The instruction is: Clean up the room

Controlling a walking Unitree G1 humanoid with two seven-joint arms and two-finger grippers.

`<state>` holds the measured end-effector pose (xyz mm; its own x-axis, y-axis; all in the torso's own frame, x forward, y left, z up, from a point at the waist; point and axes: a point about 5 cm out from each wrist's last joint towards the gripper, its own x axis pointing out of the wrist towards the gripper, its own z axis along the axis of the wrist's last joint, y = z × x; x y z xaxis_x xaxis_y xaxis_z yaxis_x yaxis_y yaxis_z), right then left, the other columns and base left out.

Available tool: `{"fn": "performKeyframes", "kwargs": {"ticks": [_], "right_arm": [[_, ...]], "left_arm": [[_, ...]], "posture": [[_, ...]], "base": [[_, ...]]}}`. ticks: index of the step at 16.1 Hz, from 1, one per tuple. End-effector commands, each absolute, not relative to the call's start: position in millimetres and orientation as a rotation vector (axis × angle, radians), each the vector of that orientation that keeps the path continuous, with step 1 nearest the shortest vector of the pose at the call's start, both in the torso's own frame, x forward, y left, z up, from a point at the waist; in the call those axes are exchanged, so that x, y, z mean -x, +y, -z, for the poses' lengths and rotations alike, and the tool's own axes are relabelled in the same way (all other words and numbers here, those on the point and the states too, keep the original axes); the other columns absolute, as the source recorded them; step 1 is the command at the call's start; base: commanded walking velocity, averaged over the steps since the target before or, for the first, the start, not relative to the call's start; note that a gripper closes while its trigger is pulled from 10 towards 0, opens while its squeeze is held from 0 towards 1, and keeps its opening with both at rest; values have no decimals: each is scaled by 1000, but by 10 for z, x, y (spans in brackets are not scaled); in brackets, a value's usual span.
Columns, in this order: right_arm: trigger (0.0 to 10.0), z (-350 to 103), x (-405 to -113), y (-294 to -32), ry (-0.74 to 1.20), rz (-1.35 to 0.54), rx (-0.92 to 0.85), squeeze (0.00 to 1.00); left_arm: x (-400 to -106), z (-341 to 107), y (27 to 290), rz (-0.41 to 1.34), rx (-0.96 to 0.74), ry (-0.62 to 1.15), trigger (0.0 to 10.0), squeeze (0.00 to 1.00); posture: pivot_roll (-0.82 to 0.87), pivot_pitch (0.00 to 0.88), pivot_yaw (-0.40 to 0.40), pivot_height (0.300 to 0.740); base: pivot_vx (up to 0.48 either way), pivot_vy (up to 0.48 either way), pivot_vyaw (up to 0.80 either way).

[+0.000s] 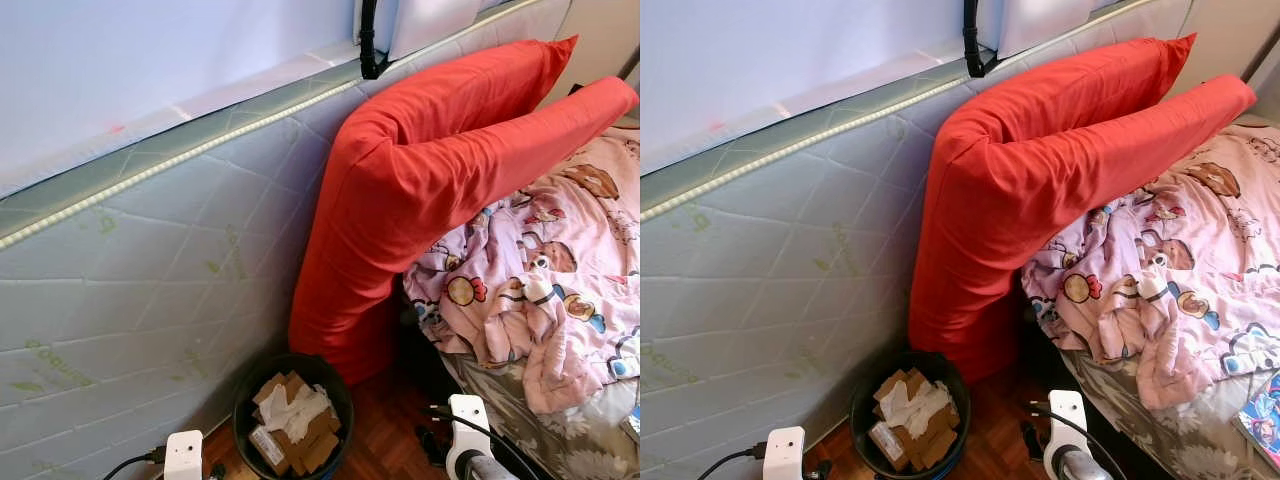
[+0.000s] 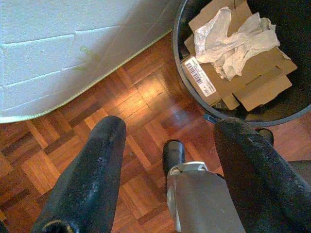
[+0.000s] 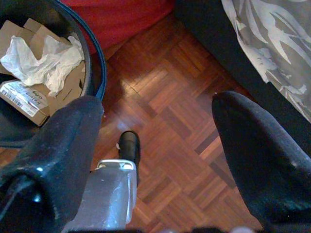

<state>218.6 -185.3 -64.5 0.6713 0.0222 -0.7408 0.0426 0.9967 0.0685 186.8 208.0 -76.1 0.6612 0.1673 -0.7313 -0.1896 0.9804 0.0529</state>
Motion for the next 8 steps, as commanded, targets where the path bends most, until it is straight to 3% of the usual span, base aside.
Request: {"fn": "performKeyframes", "kwargs": {"ticks": [1, 2, 8], "right_arm": [[10000, 664, -2150, -1888, 849, 29, -86, 0], [10000, 667, -2148, -1887, 859, 24, -78, 0], [10000, 670, -2143, -1890, 864, 25, -78, 0]], "left_arm": [[-1818, 789, 2072, -203, 21, 842, 10000, 0], [-1817, 788, 2075, -200, 16, 842, 10000, 0], [-1788, 800, 2079, -203, 10, 847, 10000, 0]], "posture": [[49, 130, -39, 740], [51, 130, -39, 740], [53, 133, -42, 740]], "base": [[0, 0, 0], [0, 0, 0], [0, -86, -749]]}}
